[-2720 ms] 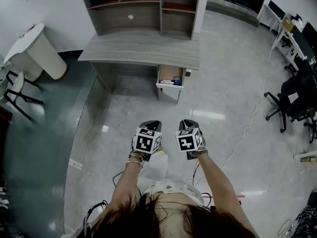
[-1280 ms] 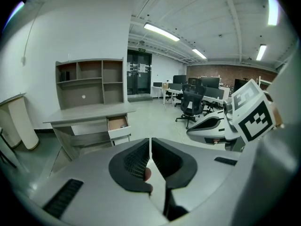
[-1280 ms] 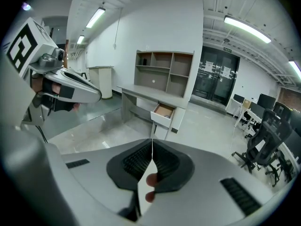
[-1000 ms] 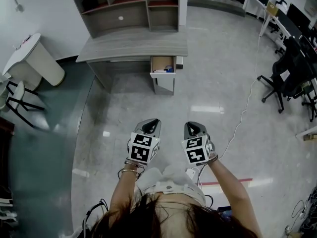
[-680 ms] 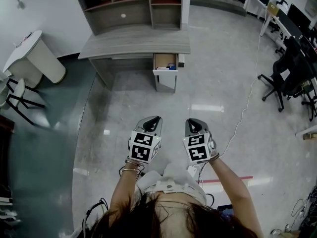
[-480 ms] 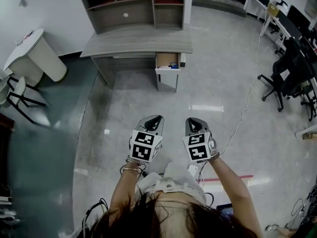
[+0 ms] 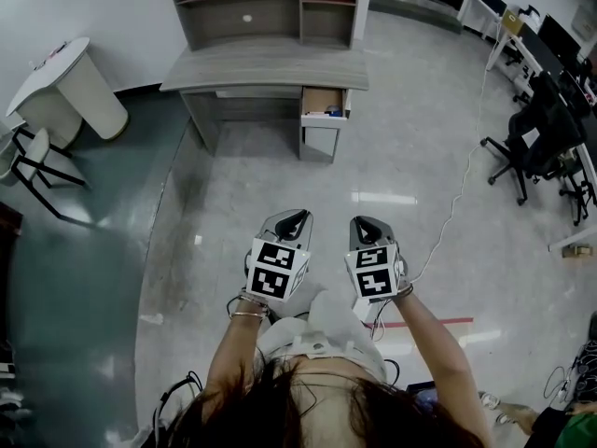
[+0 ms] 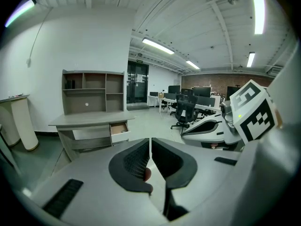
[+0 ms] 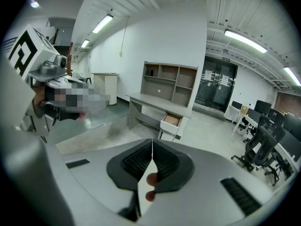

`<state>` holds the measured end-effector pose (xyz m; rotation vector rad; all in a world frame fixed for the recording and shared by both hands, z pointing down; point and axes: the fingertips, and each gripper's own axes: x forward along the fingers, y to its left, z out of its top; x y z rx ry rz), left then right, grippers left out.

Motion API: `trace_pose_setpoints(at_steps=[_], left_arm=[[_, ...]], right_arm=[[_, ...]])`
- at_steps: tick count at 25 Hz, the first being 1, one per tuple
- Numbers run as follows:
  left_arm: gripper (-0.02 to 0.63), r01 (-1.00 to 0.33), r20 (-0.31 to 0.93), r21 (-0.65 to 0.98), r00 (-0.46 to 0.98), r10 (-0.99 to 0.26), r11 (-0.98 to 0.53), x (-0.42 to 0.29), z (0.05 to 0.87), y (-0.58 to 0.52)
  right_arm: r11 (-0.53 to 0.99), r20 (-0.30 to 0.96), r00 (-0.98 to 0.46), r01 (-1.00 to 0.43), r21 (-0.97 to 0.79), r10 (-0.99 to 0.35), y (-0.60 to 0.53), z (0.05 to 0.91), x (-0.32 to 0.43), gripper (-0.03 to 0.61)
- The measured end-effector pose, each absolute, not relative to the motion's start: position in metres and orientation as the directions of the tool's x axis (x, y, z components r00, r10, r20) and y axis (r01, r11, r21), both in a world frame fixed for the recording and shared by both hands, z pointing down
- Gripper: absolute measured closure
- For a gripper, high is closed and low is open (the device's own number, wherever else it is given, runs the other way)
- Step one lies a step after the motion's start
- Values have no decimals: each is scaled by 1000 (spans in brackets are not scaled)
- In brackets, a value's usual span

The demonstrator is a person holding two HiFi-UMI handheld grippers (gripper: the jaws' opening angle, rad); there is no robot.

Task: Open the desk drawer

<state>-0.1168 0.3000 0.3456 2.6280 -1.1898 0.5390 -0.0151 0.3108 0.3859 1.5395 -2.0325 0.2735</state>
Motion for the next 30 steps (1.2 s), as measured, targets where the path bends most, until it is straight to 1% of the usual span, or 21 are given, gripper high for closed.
trace_pose_setpoints(at_steps=[14,30], left_arm=[[589,-752,392,17,612,-687,-659,-163,341,350],[589,-769,396,48,601,-694,-638,-188,350,378]], right_arm=[[321,534,-166,-923,212,-829,361,378,-66,554],[333,541,-168,-916,223,-824,386,383,-89,555]])
